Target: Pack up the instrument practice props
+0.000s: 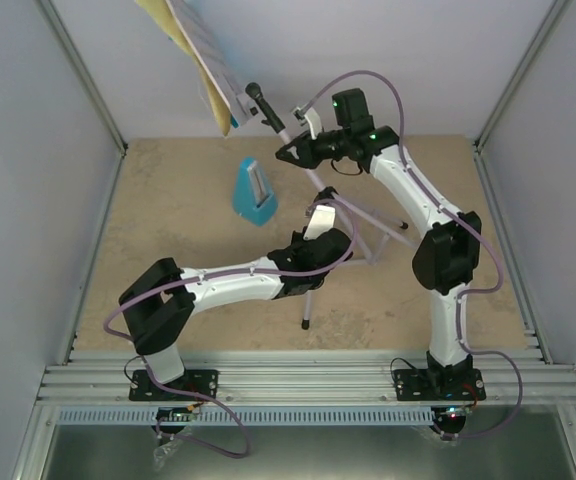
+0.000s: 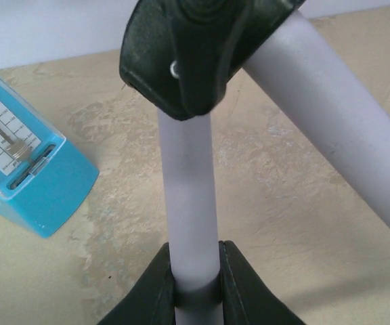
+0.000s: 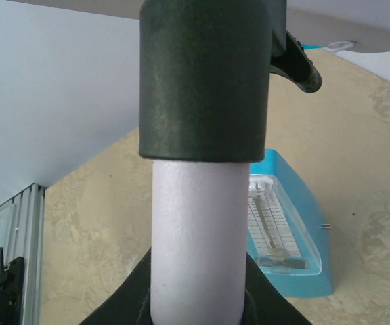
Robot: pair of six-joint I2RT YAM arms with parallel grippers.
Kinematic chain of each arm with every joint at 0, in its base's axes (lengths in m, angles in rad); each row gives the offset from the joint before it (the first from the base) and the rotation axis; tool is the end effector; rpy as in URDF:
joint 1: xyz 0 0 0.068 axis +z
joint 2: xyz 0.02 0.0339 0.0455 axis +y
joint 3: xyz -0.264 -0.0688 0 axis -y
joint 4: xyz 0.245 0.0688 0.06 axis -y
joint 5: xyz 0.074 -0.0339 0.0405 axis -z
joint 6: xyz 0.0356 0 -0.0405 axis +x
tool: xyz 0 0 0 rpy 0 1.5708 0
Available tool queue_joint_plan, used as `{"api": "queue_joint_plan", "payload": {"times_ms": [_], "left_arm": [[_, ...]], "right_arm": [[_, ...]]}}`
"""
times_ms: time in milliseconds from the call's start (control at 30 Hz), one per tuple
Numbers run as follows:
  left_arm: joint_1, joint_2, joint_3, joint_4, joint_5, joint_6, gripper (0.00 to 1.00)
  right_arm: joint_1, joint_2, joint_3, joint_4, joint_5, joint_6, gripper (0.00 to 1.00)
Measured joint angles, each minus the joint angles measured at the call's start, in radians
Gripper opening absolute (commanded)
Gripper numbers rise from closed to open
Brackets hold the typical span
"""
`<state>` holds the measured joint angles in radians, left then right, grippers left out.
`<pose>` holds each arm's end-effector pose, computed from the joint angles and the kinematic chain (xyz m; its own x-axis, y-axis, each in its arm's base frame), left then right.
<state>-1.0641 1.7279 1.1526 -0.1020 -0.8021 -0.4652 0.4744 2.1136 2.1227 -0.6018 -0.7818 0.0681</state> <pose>0.2051 -0.3167 0.2294 -0.4225 0.1187 -0.8985 0.1639 0.9851 0.0530 0.4183 0.2430 0.3463 -0.5532 -0.2298 -0.8007 -0.8082 0.3808 0.4491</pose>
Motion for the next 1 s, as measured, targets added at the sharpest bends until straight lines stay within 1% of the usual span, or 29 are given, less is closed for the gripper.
{"api": "queue_joint_plan", "payload": {"times_ms": [100, 133, 200, 267, 300, 400, 433, 533, 633, 767, 833, 867, 1000], "left_arm": [[-0.002, -0.012, -0.014, 0.016, 0.016, -0.001, 0.22], [-0.002, -0.018, -0.02, 0.023, 0.026, 0.004, 0.32], [-0.006, -0.047, -0.044, 0.027, 0.056, 0.048, 0.57], [-0.014, -0.091, -0.084, 0.035, 0.096, 0.077, 0.76], [-0.016, -0.124, -0.114, 0.042, 0.122, 0.087, 0.83], [-0.017, -0.233, -0.217, 0.092, 0.21, 0.106, 0.96], [-0.017, -0.279, -0.26, 0.116, 0.245, 0.109, 0.99], [-0.01, -0.417, -0.378, 0.182, 0.364, 0.117, 0.99], [0.026, -0.497, -0.437, 0.229, 0.508, 0.103, 0.99], [0.081, -0.533, -0.481, 0.316, 0.706, 0.057, 0.99], [0.092, -0.526, -0.489, 0.348, 0.787, 0.037, 0.96], [0.094, -0.517, -0.489, 0.365, 0.823, 0.027, 0.93], [0.1, -0.459, -0.484, 0.432, 0.94, -0.001, 0.65]], "right_arm": [[-0.001, -0.029, -0.047, 0.039, -0.016, 0.005, 0.0], [-0.002, -0.048, -0.074, 0.061, -0.023, 0.009, 0.01], [-0.005, -0.1, -0.154, 0.116, -0.043, 0.013, 0.01], [-0.004, -0.157, -0.232, 0.154, -0.074, 0.012, 0.01], [-0.004, -0.196, -0.289, 0.183, -0.101, 0.012, 0.01], [0.004, -0.28, -0.399, 0.262, -0.155, 0.027, 0.0], [0.007, -0.309, -0.434, 0.292, -0.174, 0.033, 0.0], [0.01, -0.385, -0.52, 0.391, -0.24, 0.046, 0.0], [0.004, -0.441, -0.596, 0.522, -0.306, 0.068, 0.0], [-0.001, -0.512, -0.711, 0.747, -0.385, 0.151, 0.01], [-0.001, -0.531, -0.748, 0.853, -0.421, 0.203, 0.01], [-0.001, -0.537, -0.765, 0.909, -0.436, 0.231, 0.0], [-0.001, -0.551, -0.824, 1.112, -0.477, 0.341, 0.01]]}}
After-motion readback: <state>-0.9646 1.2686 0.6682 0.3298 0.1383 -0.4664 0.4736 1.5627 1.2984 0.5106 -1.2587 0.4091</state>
